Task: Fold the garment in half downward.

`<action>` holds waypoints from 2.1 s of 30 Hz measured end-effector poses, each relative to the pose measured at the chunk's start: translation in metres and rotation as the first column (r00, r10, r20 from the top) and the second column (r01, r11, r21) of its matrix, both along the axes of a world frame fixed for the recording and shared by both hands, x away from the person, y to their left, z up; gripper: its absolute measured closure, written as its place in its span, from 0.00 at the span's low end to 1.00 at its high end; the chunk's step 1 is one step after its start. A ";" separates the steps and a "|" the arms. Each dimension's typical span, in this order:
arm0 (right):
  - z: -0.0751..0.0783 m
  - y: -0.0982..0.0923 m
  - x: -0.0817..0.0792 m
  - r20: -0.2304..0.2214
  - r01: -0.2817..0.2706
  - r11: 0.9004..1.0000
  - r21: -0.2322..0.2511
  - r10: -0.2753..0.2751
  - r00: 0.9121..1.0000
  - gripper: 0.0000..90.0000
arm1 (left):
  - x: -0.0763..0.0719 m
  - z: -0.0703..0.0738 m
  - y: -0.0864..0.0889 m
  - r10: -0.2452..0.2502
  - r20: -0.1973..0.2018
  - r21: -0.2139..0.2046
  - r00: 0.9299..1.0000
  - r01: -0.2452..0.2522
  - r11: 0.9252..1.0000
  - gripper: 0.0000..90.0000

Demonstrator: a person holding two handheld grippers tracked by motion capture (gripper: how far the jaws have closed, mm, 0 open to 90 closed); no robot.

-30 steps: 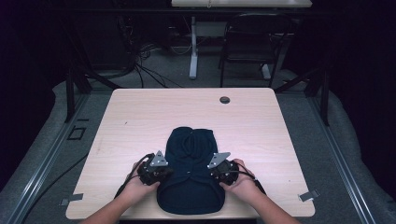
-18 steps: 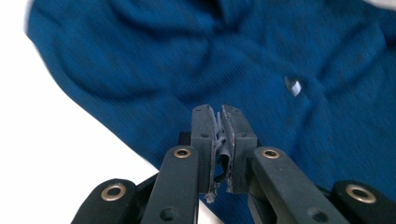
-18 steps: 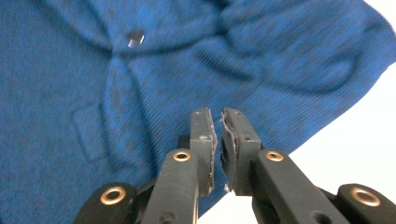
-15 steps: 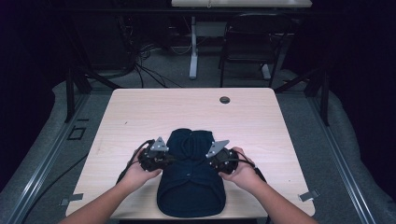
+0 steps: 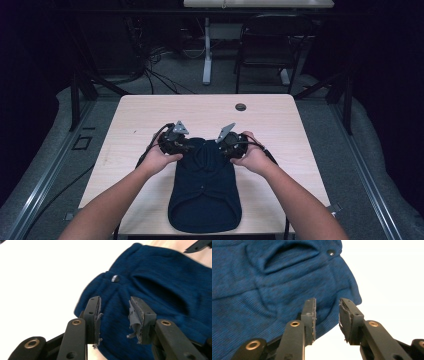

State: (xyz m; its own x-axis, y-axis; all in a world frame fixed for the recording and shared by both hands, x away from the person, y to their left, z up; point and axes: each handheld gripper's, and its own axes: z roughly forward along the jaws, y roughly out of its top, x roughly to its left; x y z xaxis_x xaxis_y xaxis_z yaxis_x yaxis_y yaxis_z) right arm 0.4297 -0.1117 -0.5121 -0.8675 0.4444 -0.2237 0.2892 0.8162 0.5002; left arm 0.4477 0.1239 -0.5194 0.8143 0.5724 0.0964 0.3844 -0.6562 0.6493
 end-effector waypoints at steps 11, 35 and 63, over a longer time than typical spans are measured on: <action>-0.010 0.015 0.039 0.037 0.023 0.997 -0.069 -0.020 0.999 0.74 | 0.036 -0.013 -0.003 0.044 -0.041 0.019 0.998 -0.043 0.999 0.71; -0.037 0.019 0.059 -0.010 0.029 0.995 -0.101 -0.030 0.999 0.74 | 0.046 -0.041 -0.007 0.037 -0.008 0.096 0.999 -0.037 0.995 0.69; -0.014 0.011 0.038 0.054 0.001 0.998 -0.059 0.002 0.999 0.94 | 0.032 -0.015 -0.002 0.030 0.029 0.068 0.999 -0.031 0.997 0.90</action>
State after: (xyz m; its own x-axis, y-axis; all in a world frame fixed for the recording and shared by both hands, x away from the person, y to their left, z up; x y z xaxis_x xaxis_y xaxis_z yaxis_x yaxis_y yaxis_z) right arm 0.4673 -0.1008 -0.5266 -0.8536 0.4289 -0.2956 0.2630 0.8447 0.4661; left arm 0.4795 0.1220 -0.5348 0.7930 0.5882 0.1587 0.3872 -0.6877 0.6141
